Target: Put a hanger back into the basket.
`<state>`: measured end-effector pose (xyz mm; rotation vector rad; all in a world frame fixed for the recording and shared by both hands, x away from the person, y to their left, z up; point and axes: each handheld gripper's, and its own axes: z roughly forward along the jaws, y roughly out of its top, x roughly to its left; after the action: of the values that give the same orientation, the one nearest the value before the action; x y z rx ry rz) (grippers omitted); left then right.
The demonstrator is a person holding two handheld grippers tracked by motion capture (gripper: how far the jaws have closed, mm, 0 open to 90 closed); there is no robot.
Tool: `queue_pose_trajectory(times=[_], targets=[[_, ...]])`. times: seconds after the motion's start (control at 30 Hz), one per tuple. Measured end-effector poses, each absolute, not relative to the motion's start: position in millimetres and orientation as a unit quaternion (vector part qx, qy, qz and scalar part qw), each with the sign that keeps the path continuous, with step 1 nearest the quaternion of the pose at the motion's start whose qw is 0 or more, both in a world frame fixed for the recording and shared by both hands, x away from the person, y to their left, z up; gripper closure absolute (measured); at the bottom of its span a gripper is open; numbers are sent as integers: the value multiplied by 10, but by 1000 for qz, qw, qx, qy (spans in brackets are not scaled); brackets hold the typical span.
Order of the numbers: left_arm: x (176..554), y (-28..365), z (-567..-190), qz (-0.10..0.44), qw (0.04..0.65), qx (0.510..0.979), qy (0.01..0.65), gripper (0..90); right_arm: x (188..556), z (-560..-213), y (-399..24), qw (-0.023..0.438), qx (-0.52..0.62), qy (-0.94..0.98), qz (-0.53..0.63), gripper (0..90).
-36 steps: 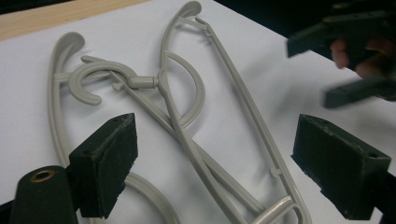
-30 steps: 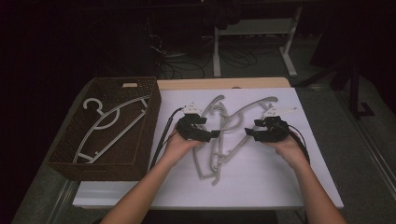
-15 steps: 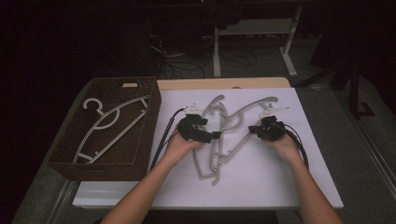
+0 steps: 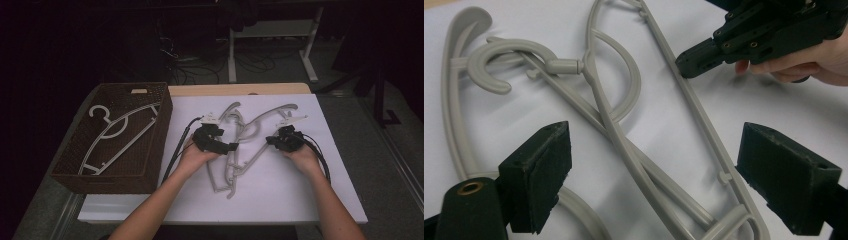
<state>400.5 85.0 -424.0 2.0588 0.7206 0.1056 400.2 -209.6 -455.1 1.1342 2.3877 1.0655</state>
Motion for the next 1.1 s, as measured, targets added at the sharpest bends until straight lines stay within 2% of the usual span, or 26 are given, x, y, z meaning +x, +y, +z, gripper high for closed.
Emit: queue_pose_trajectory(times=[0.3,0.43,0.63,0.77,1.1], targets=[[4076,724,-4342,48,434,852,290,150,4005,-4604,-2077,141,394,833,361,889],[4149,616,-4387,47,422,860,284,187,4007,-4606,-2077,141,395,833,362,889],[4250,440,-4456,24,398,875,274,309,4008,-4605,-2073,142,394,833,360,889],[4263,353,-4450,26,392,880,266,394,4007,-4603,-2072,142,394,834,359,889],[4343,357,-4402,15,403,868,289,679,4002,-4616,-2102,140,393,837,353,889]])
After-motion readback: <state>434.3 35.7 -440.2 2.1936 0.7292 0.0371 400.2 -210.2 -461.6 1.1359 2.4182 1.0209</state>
